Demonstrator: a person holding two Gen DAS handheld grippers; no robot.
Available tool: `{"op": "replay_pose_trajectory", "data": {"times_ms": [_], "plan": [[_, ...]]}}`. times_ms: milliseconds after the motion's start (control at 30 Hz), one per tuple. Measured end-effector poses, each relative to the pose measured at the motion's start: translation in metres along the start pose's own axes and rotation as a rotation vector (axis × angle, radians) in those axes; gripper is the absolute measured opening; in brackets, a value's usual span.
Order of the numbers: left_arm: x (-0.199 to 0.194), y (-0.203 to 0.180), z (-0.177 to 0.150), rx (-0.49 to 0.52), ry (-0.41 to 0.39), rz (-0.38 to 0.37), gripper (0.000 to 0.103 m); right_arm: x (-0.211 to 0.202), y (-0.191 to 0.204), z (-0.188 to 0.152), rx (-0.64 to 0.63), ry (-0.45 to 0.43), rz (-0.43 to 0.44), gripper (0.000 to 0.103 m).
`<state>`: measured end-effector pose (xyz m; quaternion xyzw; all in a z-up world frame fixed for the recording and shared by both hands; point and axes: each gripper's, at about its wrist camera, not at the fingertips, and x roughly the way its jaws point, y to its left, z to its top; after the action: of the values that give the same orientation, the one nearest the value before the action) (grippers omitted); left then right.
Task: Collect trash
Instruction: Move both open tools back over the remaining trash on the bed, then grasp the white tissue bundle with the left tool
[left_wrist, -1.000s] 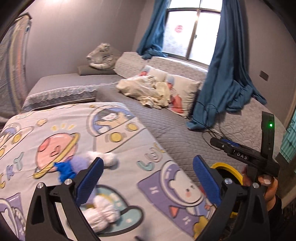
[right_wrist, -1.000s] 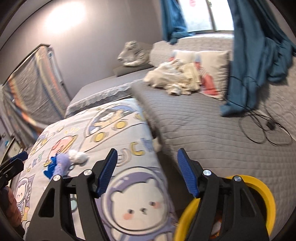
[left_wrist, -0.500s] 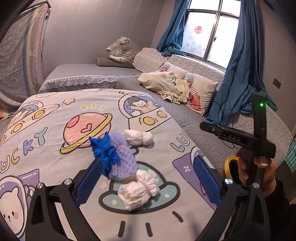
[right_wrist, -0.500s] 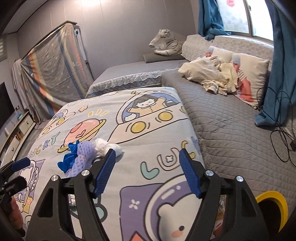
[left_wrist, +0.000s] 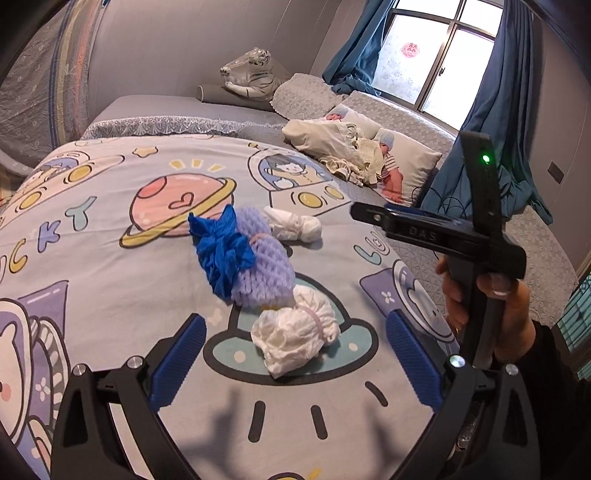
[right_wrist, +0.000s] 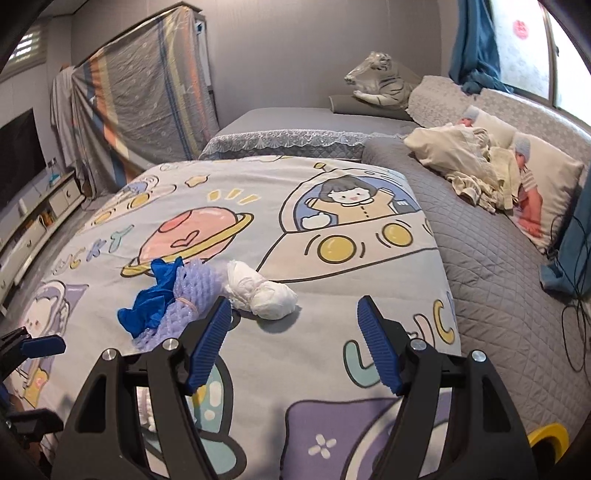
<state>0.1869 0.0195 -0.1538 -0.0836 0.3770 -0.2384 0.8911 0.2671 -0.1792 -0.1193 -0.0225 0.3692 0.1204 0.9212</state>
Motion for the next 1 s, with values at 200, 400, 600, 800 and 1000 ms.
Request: {"op": "replay_pose_trajectory", "data": {"times_ms": [200, 400, 600, 800, 1000], "plan": [[0.015, 0.003, -0.007, -0.01, 0.026, 0.002, 0.094, 0.033, 0.005, 0.003, -0.01, 0.059, 0.021, 0.067], [0.027, 0.004, -0.007, -0.018, 0.044, 0.005, 0.094, 0.06, 0.007, 0.01, -0.005, 0.096, 0.041, 0.067], [0.036, 0.004, -0.005, -0.025, 0.057, 0.007, 0.094, 0.077, 0.014, 0.013, -0.018, 0.113, 0.055, 0.067], [0.048, -0.003, -0.003, -0.008, 0.081, 0.017, 0.094, 0.095, 0.015, 0.014, -0.02, 0.143, 0.061, 0.066], [0.059, -0.011, -0.003, 0.011, 0.117, 0.013, 0.078, 0.104, 0.015, 0.016, -0.028, 0.157, 0.068, 0.06]]}}
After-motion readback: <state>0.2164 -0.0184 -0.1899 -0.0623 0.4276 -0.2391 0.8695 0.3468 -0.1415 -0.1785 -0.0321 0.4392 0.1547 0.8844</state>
